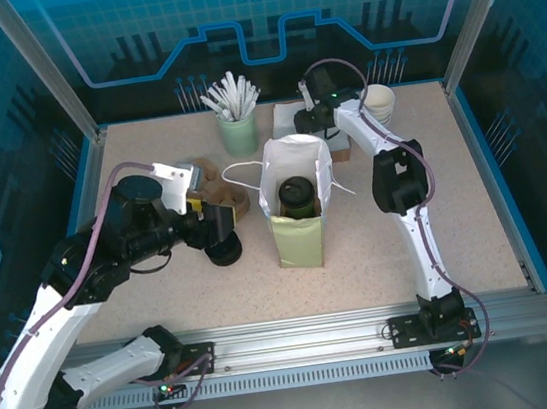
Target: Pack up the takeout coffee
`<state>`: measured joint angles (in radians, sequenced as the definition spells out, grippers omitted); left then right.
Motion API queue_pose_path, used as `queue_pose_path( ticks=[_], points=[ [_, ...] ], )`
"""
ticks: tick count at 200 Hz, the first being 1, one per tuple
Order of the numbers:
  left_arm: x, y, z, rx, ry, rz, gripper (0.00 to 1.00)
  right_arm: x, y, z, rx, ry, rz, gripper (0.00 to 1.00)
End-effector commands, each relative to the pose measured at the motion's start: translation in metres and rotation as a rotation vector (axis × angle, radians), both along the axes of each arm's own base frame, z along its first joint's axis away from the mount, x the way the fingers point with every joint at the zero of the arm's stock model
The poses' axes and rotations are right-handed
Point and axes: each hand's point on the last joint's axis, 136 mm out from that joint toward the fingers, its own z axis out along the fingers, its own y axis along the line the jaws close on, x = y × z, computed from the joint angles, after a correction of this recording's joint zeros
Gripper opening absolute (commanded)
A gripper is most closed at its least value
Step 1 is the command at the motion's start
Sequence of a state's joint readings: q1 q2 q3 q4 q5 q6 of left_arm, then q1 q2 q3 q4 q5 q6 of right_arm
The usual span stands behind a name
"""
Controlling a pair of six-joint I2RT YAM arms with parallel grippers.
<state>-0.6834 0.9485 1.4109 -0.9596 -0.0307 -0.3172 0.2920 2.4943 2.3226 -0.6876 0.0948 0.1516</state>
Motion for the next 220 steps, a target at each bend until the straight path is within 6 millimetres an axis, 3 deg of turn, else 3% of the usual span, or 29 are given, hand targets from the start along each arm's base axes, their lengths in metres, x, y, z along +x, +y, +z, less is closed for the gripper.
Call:
queue_pose_path(
  ticks=[1,80,135,177,220],
  points=[
    [-0.004,0.009,-0.007,0.007,0.032,0.035,0.7,0.007,0.004,-0.003,-0.038,-0.027,0.031,0.57],
    [-0.014,0.017,-0.016,-0.009,0.06,0.058,0.7,0.014,0.001,-0.033,-0.083,0.004,0.036,0.61],
    [-0.013,0.021,-0.015,0.009,0.039,0.063,0.75,0.01,0.001,-0.046,-0.064,0.04,0.014,0.51],
    [-0.014,0.02,-0.014,0.007,0.042,0.062,0.75,0.011,0.009,-0.018,-0.017,0.0,0.032,0.35],
    [-0.014,0.021,-0.017,0.011,0.048,0.063,0.75,0.013,0.009,0.016,0.008,-0.054,0.031,0.3]
  ],
)
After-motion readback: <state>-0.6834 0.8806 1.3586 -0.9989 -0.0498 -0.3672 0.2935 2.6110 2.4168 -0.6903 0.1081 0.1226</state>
